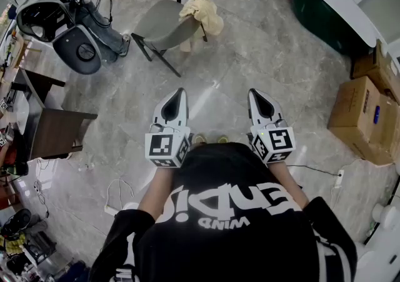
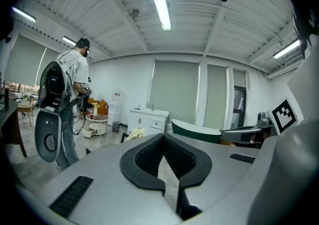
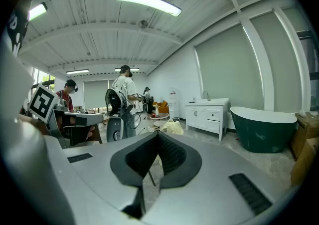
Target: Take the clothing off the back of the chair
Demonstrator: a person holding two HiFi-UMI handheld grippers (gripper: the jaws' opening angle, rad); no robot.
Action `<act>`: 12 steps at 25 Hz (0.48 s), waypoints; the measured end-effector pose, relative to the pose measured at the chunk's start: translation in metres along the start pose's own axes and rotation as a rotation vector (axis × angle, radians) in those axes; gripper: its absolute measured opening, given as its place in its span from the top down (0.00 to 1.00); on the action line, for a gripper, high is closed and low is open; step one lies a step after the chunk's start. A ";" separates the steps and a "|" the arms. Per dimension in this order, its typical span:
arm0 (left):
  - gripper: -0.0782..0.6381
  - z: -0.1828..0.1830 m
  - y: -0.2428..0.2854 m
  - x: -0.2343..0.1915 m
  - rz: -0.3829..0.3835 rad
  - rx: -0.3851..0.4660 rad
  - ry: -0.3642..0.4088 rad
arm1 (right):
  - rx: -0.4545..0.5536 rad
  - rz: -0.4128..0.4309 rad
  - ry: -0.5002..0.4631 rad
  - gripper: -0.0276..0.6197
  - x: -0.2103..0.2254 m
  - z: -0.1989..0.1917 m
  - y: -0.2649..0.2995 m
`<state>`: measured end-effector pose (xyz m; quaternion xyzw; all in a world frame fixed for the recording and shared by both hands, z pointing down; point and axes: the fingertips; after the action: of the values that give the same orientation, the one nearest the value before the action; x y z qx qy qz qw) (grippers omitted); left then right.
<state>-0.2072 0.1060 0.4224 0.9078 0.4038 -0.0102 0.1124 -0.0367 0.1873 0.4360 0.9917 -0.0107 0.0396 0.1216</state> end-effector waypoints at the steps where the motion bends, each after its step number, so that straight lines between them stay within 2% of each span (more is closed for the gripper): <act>1: 0.87 0.001 -0.001 0.000 -0.001 0.000 0.001 | 0.000 0.000 -0.001 0.94 -0.002 0.001 0.000; 7: 0.87 0.004 -0.006 0.005 -0.001 0.001 0.006 | 0.018 0.026 0.015 0.94 -0.007 0.003 -0.005; 12: 0.87 0.002 -0.005 0.013 0.025 0.005 0.013 | 0.010 0.041 0.015 0.94 0.006 -0.005 -0.016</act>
<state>-0.2026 0.1181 0.4177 0.9132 0.3929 -0.0040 0.1079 -0.0302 0.2036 0.4378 0.9915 -0.0302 0.0494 0.1161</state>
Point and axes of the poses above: the fingertips, and each gripper's own axes: y forward along the fingers, x to its right, z out of its top, and after that the axes turned 1 degree about -x, right-handed
